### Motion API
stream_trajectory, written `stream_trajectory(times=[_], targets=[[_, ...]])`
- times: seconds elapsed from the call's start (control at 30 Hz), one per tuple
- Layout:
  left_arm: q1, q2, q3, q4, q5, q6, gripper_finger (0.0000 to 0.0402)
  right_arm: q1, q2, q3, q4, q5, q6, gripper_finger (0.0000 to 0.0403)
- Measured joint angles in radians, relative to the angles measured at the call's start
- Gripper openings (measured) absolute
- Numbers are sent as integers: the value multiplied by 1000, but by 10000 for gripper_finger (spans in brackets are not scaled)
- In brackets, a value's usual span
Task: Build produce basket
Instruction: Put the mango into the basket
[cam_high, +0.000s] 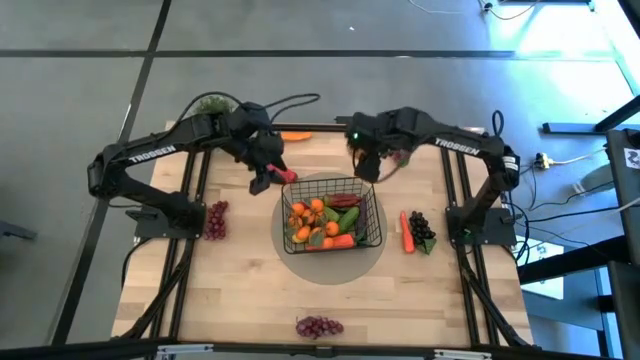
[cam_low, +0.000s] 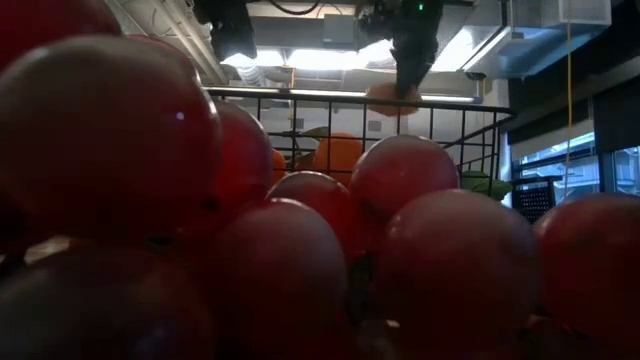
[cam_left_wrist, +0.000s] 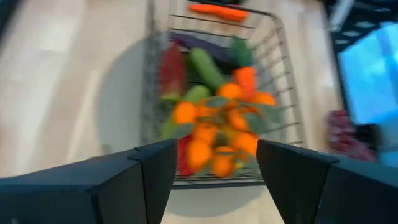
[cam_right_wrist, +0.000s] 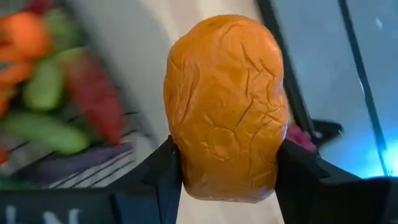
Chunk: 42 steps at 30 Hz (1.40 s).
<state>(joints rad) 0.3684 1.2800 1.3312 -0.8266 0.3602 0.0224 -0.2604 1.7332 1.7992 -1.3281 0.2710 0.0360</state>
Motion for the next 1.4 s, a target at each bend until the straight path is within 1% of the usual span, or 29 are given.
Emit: stream_trajectory(times=[0.1,0.23,0.37,0.47,0.57,0.7,0.77,1.0,1.1,1.23,1.4], targets=[[-38,0,0,0,39,-21,208,72,0,0,-1,-39,-61,178],[-88,0,0,0,42,-21,208,163,0,0,-1,-130,-95,178],[-125,0,0,0,42,-21,208,235,0,-3,12,-161,-69,177],[-152,0,0,0,42,-21,208,262,0,-27,78,-172,-10,177],[-178,0,0,0,42,-17,208,272,0,-72,153,-179,46,176],[-209,0,0,-4,42,-14,208,272,0,-142,203,-179,116,176],[-222,0,0,-4,42,-13,208,271,1,-176,219,-178,123,176],[-253,0,0,-4,42,-13,208,269,2,-333,375,-174,124,175],[-263,0,0,-4,41,-13,208,262,2,-382,403,-157,120,175],[-273,0,0,-4,42,-13,208,250,2,-423,428,-158,118,199],[-274,0,0,-4,30,-12,208,249,2,-432,426,-159,116,236]])
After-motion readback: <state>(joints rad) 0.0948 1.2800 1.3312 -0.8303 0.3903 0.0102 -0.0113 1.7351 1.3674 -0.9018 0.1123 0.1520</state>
